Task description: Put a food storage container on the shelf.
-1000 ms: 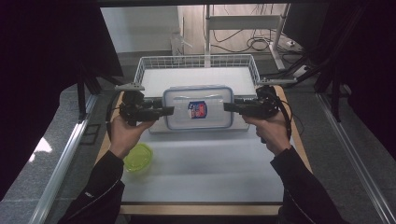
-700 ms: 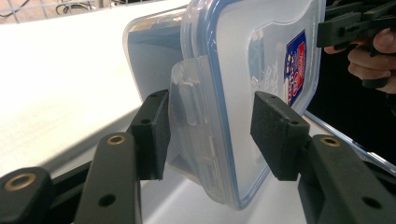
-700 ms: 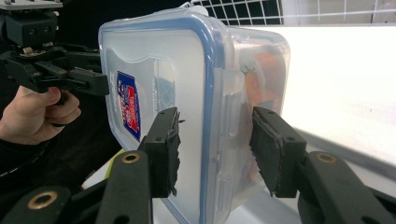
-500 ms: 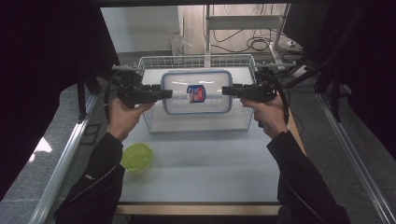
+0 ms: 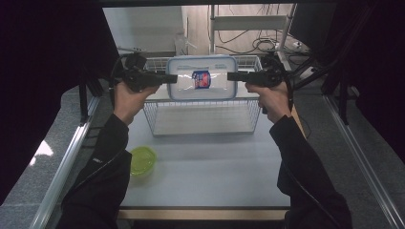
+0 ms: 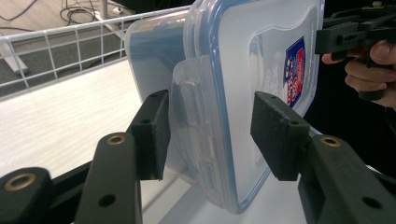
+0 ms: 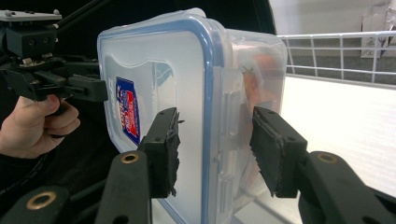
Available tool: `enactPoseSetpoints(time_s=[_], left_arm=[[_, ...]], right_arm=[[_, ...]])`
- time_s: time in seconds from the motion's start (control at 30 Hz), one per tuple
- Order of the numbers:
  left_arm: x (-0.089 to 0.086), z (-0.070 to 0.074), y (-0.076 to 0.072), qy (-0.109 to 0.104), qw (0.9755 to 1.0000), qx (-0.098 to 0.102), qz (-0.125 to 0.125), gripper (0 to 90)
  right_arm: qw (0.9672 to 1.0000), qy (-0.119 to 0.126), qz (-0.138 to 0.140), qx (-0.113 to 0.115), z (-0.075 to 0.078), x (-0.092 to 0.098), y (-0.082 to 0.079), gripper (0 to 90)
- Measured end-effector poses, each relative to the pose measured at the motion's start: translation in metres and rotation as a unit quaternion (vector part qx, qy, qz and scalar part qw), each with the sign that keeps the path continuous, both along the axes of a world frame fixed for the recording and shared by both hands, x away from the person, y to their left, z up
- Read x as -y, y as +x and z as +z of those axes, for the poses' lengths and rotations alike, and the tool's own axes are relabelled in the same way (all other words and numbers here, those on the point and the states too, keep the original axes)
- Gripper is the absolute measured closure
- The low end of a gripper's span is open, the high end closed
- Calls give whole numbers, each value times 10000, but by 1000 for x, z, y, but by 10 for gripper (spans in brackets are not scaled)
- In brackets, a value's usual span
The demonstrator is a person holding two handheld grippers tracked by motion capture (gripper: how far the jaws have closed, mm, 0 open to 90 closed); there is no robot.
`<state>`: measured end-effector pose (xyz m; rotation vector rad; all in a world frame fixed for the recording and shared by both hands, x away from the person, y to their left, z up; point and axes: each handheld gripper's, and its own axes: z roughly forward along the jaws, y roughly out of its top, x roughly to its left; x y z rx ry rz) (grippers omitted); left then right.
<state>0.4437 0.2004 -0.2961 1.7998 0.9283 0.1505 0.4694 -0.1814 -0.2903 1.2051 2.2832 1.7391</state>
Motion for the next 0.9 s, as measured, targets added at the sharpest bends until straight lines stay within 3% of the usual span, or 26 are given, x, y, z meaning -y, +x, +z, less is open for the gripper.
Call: enactPoseSetpoints(time_s=[0.23, 0.5, 0.67, 0.8, 0.9], left_arm=[[2, -4, 17, -42, 9998, -161, 81, 482], [2, -6, 27, -43, 9998, -161, 89, 477], [3, -8, 28, 24, 10000, -40, 56, 460], [5, -8, 26, 208, 9997, 120, 21, 439], [8, -9, 25, 334, 9993, 156, 31, 406]], right_arm=[[9996, 162, -124, -177, -5, 2, 19, 525], [9989, 256, -205, -344, -9, 2, 31, 519], [9992, 198, -247, -239, -8, 1, 33, 511], [9992, 222, -267, -195, -10, 2, 33, 497], [9994, -77, -346, -25, -9, -2, 33, 487]])
